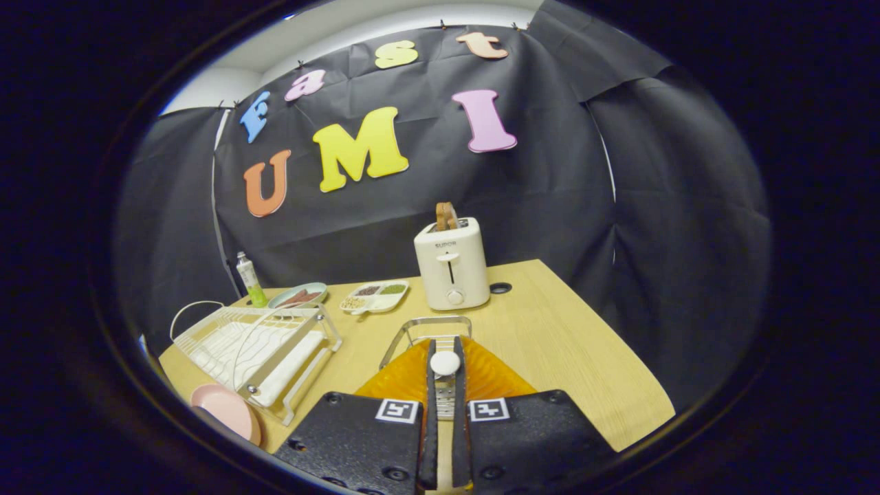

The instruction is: Take the plate from the dish rack, then take the spoon from the basket and place it into the plate.

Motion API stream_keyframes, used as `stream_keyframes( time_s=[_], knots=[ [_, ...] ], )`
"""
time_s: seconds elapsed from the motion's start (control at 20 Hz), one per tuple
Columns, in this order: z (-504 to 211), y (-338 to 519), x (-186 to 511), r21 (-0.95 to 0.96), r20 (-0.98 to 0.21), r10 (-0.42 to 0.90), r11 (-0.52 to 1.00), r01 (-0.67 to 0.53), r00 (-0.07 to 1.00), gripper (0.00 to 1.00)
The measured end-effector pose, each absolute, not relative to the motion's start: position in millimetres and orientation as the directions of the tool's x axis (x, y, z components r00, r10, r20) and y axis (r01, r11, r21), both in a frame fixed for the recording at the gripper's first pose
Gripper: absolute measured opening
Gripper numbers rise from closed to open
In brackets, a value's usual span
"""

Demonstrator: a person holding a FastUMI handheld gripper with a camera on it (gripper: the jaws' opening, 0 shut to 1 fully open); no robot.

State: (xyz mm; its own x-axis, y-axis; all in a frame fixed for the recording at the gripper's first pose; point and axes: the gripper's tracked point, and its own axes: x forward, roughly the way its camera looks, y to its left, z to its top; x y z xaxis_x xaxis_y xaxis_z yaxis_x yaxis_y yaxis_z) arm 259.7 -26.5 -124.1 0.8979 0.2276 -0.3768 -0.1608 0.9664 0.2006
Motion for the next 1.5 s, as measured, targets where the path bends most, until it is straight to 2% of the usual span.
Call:
stream_keyframes(
  time_s=[0.2,0.5,0.7,1.0,1.2,1.5],
  knots=[
    [-105.5,-29.8,254.0,0.176,-0.379,0.213,0.972,-0.156,0.901,0.09],
    [-57.8,-44.2,228.6,0.114,-0.331,0.158,0.985,-0.126,0.93,0.09],
    [-14.2,-32.2,193.9,0.093,-0.288,0.178,0.983,-0.158,0.941,0.09],
    [33.1,49.9,119.1,0.023,-0.251,0.327,0.943,-0.332,0.911,0.09],
    [27.6,115.5,77.5,0.031,-0.319,0.457,0.88,-0.473,0.83,0.09],
    [-16.4,195.6,42.0,0.047,-0.451,0.571,0.782,-0.621,0.686,0.09]
  ],
)
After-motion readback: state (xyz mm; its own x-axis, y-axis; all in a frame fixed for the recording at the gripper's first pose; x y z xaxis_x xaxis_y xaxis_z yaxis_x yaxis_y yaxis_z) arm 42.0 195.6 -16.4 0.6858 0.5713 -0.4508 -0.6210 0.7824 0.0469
